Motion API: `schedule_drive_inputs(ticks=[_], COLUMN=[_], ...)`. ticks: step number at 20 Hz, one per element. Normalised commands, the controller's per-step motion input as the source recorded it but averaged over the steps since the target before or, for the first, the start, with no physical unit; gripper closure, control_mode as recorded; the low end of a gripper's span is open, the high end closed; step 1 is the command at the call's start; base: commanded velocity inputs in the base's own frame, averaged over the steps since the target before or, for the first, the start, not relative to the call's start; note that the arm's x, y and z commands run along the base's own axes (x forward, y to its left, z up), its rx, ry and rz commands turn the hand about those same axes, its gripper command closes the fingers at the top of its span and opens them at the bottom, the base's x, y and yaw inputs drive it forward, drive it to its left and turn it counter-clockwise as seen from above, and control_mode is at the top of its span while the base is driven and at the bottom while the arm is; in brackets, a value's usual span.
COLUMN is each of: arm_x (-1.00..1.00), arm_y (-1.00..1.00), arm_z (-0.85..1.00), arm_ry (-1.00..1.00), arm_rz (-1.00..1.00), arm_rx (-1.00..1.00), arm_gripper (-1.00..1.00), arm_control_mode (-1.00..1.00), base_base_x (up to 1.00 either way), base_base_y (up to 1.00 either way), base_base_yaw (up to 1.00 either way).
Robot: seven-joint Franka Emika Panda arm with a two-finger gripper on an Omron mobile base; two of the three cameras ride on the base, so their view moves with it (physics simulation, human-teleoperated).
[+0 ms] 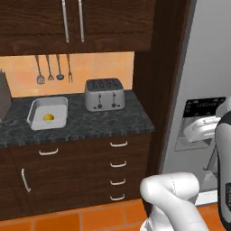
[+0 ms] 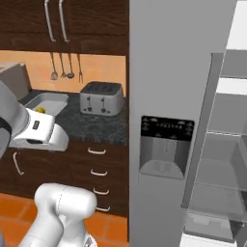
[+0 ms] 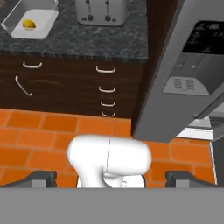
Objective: Place one lemon and one chicken drumstick in each tupperware on the nearby counter, to pack two identical lunches.
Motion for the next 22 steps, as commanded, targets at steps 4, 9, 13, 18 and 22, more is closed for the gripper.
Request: schedule_drive_inputs(ticks=[4, 9, 13, 18, 22], arm_x=[0.00, 0.00, 0.00, 0.00, 0.00], arm_y=[0.00, 0.00, 0.00, 0.00, 0.00], arm_z=[0.00, 0.00, 0.00, 0.00, 0.00], arm_ry=[0.00, 0.00, 0.00, 0.00, 0.00], arm_rz=[0.00, 0.00, 0.00, 0.00, 0.00], arm_rx=[0.00, 0.00, 0.00, 0.00, 0.00], arm_gripper=[-1.00, -1.00, -1.00, -1.00, -1.00], arm_control_mode=[1.00, 1.00, 1.00, 1.00, 1.00], base_base_x=[0.11, 0.27, 0.20, 0.22, 0.52], base_base_y=[-0.72, -0.71, -0.72, -0.50, -0.27], base_base_yaw=[0.00, 0.02, 0.11, 0.12, 0.00])
